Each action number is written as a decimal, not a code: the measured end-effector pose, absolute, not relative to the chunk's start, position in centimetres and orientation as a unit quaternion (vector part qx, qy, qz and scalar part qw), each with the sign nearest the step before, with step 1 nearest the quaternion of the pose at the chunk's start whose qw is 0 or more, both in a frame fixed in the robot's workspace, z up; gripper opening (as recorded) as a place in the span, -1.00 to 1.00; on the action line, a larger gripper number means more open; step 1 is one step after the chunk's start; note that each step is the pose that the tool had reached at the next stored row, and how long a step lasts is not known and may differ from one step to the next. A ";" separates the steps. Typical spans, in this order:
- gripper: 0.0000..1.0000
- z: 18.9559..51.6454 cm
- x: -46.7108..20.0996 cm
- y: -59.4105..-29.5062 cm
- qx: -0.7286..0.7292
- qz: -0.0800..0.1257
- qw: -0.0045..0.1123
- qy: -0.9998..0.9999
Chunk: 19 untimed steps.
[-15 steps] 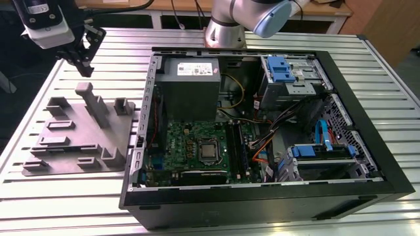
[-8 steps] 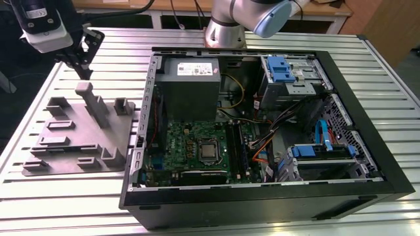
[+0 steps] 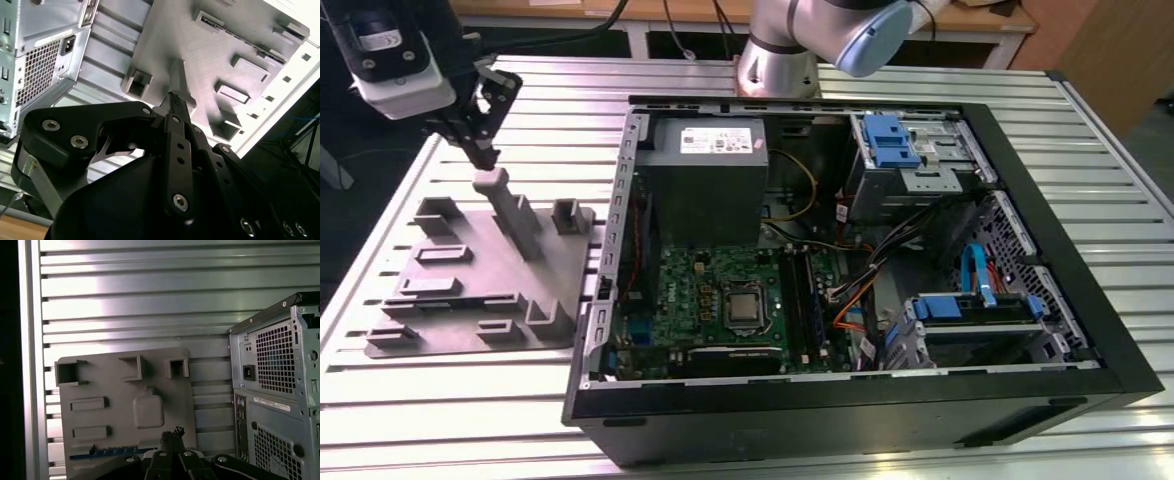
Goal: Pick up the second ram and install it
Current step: 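Reach for the second ram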
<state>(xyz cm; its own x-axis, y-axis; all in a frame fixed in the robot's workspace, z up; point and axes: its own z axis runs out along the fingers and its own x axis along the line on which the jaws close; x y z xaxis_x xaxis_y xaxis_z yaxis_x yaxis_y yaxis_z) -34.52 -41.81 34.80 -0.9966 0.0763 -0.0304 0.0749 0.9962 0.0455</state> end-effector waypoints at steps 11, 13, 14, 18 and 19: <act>-0.80 34.3 -36.3 -43.0 0.038 0.022 0.016 0.999; -0.80 34.3 -36.5 -43.3 0.038 0.022 0.016 0.999; -0.80 34.2 -36.7 -43.4 0.038 0.022 0.016 0.999; -0.80 34.1 -37.2 -43.9 0.038 0.022 0.016 0.999; -0.80 34.0 -37.4 -44.0 0.038 0.022 0.016 0.999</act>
